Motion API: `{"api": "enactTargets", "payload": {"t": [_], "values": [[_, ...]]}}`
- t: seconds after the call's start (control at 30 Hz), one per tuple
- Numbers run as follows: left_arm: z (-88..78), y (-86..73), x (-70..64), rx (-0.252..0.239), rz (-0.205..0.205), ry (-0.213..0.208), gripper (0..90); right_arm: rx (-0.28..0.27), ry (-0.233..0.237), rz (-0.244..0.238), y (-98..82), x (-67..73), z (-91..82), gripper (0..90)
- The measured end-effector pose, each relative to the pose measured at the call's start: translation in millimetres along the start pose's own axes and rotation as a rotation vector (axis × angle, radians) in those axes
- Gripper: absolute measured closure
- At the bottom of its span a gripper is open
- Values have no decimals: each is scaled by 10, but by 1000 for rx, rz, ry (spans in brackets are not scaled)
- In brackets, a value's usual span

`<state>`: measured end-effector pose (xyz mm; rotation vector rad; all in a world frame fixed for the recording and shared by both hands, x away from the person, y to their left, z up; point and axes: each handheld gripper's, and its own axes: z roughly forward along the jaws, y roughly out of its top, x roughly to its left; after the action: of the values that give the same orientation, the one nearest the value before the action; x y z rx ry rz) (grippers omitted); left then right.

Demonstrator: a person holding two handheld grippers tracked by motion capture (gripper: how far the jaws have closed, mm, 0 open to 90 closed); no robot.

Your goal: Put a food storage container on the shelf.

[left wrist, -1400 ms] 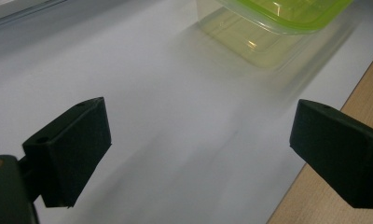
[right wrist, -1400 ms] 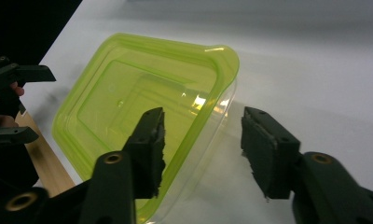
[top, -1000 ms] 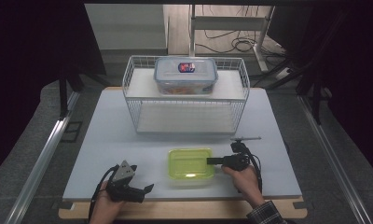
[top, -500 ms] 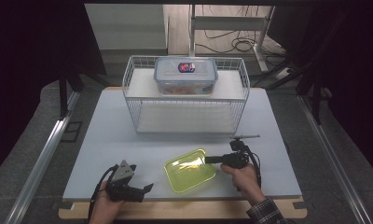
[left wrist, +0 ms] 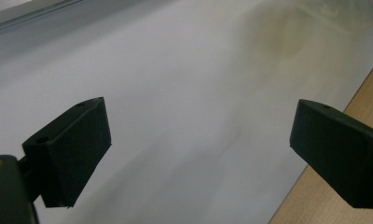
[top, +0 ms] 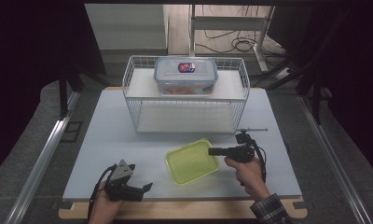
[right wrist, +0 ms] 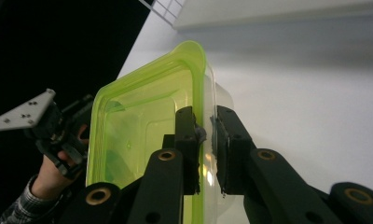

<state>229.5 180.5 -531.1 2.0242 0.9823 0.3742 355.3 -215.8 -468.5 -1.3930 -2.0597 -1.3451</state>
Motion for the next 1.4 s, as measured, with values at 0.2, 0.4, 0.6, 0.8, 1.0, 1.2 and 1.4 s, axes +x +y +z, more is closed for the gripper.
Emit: {"api": "enactTargets", "payload": {"t": [0.2,0.4,0.6,0.8,1.0,1.2,1.4], "values": [[1,0,0,0,0,0,52,-24,15,-8,94,64,-100,805],[0,0,1,-1,-2,1,51,-43,25,-14,183,134,-164,805],[1,-1,2,-2,-2,0,51,-71,45,-15,299,220,-237,806],[-2,-1,6,-2,-3,1,51,-96,56,-13,438,313,-328,806],[-5,0,11,-3,-1,2,50,-124,63,-16,555,381,-400,806],[-10,1,13,-8,-4,1,49,-146,68,-25,689,478,-482,806],[-13,1,14,-14,-6,3,49,-178,70,-36,847,599,-579,806]]}}
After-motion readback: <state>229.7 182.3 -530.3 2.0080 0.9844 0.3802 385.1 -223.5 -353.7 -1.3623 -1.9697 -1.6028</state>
